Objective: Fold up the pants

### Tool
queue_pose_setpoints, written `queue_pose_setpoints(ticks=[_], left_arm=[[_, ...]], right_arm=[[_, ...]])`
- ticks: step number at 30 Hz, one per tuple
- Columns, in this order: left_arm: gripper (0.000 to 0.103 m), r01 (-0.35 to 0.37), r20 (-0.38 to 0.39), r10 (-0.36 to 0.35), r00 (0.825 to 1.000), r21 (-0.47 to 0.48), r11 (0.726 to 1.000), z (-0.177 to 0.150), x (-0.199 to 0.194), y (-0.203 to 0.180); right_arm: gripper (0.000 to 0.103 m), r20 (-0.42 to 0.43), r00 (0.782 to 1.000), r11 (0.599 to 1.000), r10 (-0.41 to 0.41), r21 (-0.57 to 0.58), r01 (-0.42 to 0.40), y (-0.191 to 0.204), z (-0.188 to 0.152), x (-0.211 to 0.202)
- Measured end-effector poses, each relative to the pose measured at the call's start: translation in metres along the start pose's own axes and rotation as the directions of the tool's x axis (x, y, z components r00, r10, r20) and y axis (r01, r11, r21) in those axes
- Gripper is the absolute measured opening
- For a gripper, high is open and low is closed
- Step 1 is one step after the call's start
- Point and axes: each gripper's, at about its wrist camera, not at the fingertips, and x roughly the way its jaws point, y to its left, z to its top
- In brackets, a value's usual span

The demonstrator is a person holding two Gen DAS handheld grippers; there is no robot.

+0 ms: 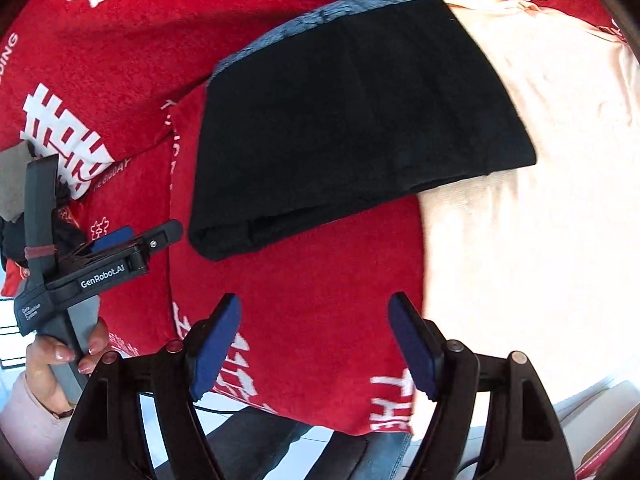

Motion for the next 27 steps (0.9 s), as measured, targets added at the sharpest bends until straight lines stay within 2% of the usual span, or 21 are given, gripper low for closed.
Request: queue_pose_setpoints(ticks=[7,13,18,27], left_arm=[[0.103,-0.004,0.005,0.004,1.000,-0.026,1.000,0.024,-0.001,-0.017],[0.103,-0.004,0.010,0.005,1.000,-0.075,0.997,0.045,0.003,-0.016],[0.103,0.021,0.002,-0.021,1.000,-0.096,0.995,0.052,0.007,-0.019],[0.103,0.016,-0.021,-0.018,1.000,-0.094,0.995,0.059,0.016,-0.028]], right_arm=[[0.079,0.014,1.000,1.000,0.003,-0.011,-0.003,-0.031,0.030,-0.019],[0.079,0.043,0.999,1.000,-0.010,-0.012,0.011,-0.068,0.068,-0.035],[0.079,0.051,0.999,1.000,0.003,-0.029,-0.002,-0.093,0.096,-0.039],[0.080,0.005,0.998,0.998,0.058,-0.011,-0.058,-0.117,0.114,-0.025]])
